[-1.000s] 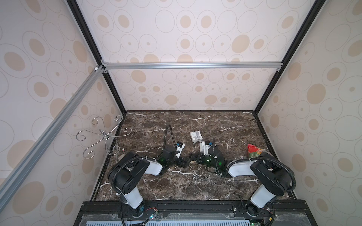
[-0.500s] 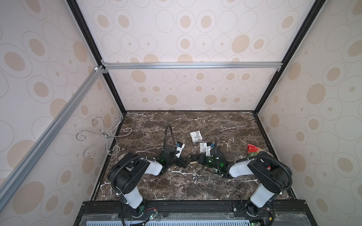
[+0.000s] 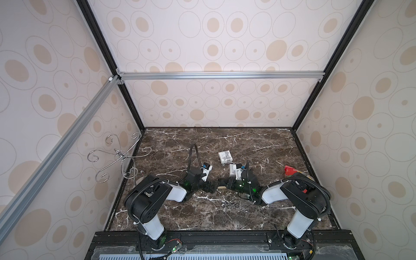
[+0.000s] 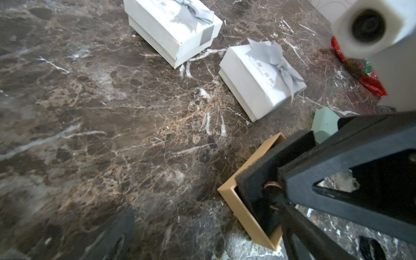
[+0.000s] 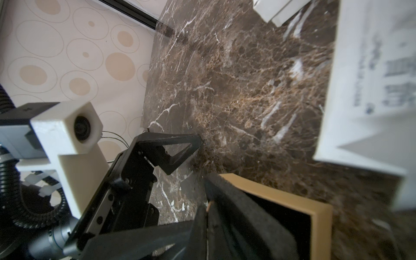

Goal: Take the rings out of the lift-off lid box
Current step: Adjust the inner lining.

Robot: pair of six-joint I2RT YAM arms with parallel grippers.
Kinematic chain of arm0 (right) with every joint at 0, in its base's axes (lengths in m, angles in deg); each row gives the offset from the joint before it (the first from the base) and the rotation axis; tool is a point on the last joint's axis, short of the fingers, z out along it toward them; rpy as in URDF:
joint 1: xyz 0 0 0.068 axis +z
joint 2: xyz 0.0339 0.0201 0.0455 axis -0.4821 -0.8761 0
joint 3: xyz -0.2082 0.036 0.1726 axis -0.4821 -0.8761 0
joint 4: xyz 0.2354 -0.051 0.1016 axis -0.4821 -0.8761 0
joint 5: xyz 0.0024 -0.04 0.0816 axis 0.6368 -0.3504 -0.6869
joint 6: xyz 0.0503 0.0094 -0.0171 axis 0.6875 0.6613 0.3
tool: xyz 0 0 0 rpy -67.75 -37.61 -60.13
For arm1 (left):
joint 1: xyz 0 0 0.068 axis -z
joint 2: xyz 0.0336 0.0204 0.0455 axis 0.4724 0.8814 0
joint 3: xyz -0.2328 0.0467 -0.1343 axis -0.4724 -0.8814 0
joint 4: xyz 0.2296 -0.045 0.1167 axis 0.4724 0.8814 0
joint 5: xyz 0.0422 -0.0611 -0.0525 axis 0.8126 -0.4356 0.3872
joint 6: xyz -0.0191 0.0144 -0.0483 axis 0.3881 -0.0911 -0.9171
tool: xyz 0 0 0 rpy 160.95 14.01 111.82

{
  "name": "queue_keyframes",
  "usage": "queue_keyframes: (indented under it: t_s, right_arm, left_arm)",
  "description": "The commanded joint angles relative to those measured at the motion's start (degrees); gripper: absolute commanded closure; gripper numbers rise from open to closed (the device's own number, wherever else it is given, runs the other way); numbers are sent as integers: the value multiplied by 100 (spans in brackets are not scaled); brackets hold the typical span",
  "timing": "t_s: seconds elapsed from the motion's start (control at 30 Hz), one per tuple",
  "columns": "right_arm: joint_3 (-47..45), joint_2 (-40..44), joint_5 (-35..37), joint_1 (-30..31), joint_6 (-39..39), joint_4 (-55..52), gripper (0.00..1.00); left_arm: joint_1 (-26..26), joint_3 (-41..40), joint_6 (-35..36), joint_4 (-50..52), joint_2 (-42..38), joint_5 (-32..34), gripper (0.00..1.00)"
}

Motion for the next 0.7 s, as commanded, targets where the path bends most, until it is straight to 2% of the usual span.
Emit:
queue_keyframes:
  t_s: [0.0, 0.17, 0.67]
  right_arm:
    - [-126, -164, -152, -83, 221, 651, 100]
    - [-196, -317, -249, -121, 346, 1006, 100]
    - [-182, -264, -355, -135, 301, 858, 100]
  left_arm:
    - [-9, 121, 76, 14, 11, 56, 0]
    - [-8, 115, 97, 45, -18, 89, 0]
    - [-117, 112, 205, 216, -143, 226, 0]
